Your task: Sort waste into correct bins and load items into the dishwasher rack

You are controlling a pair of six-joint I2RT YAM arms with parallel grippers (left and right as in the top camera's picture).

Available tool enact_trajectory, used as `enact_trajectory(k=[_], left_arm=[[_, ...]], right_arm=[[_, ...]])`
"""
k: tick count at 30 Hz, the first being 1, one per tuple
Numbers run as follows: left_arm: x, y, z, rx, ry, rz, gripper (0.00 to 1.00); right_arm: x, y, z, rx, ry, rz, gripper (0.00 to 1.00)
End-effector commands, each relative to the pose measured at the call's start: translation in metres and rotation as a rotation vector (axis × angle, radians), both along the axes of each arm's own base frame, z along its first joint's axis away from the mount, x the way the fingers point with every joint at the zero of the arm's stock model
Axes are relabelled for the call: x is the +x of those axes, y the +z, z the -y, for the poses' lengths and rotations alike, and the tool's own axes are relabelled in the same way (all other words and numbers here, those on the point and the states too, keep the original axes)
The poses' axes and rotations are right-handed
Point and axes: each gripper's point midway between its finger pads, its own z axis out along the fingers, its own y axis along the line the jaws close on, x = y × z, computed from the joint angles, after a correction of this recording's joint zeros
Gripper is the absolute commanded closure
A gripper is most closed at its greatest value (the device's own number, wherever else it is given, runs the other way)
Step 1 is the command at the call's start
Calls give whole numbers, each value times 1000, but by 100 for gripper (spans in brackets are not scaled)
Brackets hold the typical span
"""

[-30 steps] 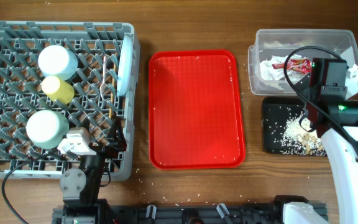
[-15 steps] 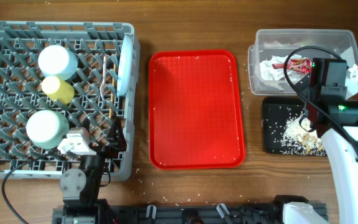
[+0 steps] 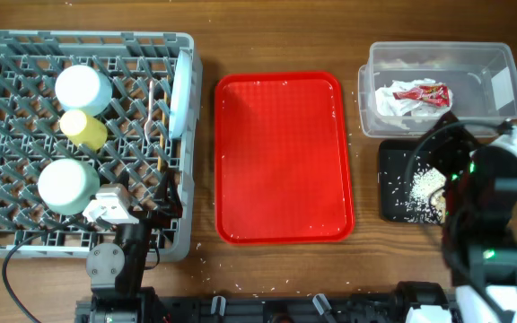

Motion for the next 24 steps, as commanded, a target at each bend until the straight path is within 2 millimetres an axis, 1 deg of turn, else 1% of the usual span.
enact_trajectory(k=[1, 3, 5, 8, 9, 11, 13, 17, 22, 24], left_arm=[[0, -2, -3, 20, 13, 0, 0], [0, -2, -3, 20, 13, 0, 0], [0, -2, -3, 20, 13, 0, 0], [0, -2, -3, 20, 13, 0, 0], [0, -2, -3, 20, 13, 0, 0], [0, -2, -3, 20, 13, 0, 0], [0, -2, -3, 20, 13, 0, 0], [0, -2, -3, 20, 13, 0, 0], [0, -2, -3, 20, 13, 0, 0], [0, -2, -3, 20, 13, 0, 0]], right_arm=[[0, -24, -39, -62, 268, 69, 0], [-6, -34, -46, -66, 301, 146, 0], [-17, -41, -47, -75, 303, 195, 0], [-29, -45, -48, -104, 305, 259, 0], [-31, -48, -48, -108, 304, 273, 1], [-34, -63, -48, -112, 303, 296, 0], [-34, -70, -49, -114, 306, 317, 0], [-37, -75, -50, -127, 310, 364, 0], [-42, -68, -52, -185, 327, 388, 0], [-42, -74, -52, -184, 330, 363, 0]])
